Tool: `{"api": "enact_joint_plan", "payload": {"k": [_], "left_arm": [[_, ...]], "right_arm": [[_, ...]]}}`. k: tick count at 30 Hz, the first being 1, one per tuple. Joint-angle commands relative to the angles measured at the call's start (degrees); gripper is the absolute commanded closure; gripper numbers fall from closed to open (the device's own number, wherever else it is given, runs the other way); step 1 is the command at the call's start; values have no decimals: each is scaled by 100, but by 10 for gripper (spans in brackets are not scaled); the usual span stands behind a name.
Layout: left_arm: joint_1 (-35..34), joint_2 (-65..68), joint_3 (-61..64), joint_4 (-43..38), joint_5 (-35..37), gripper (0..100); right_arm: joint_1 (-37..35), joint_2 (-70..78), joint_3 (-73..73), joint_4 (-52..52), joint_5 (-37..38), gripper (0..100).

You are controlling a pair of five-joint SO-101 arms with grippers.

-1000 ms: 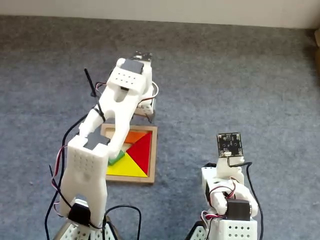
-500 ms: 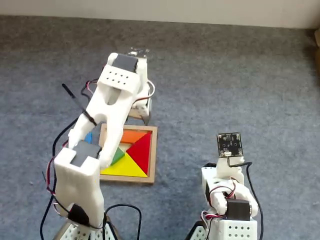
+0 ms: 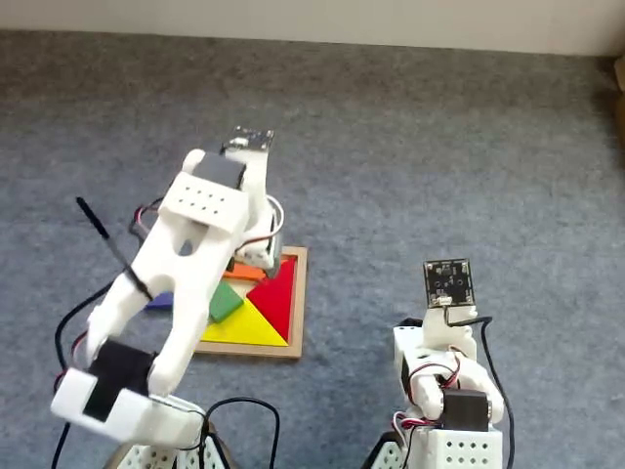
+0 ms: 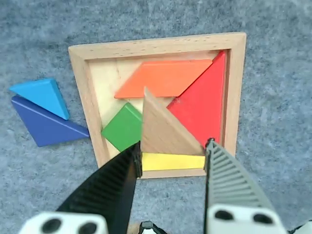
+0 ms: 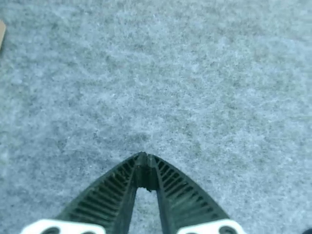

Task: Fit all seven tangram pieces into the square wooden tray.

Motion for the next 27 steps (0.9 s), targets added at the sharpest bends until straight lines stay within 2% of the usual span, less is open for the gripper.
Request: {"api": "enact_joint_plan", "payload": {"k": [1, 6, 13, 17, 24, 27], "left_arm": [[-163, -567, 699, -571, 70, 839], [-462, -576, 1253, -1002, 70, 842], [-629, -585, 2000, -2110, 105, 843], [-620, -602, 2114, -2251, 879, 843], [-145, -611, 2105, -2163, 2954, 839], [154, -611, 2105, -2101, 3147, 838]], "right_arm": [[75, -57, 541, -119, -62, 994], [75, -57, 541, -119, -62, 994], [75, -57, 541, -119, -62, 994], [75, -57, 541, -119, -62, 994], [75, -57, 541, -119, -62, 994], [75, -57, 541, -119, -62, 994]]}}
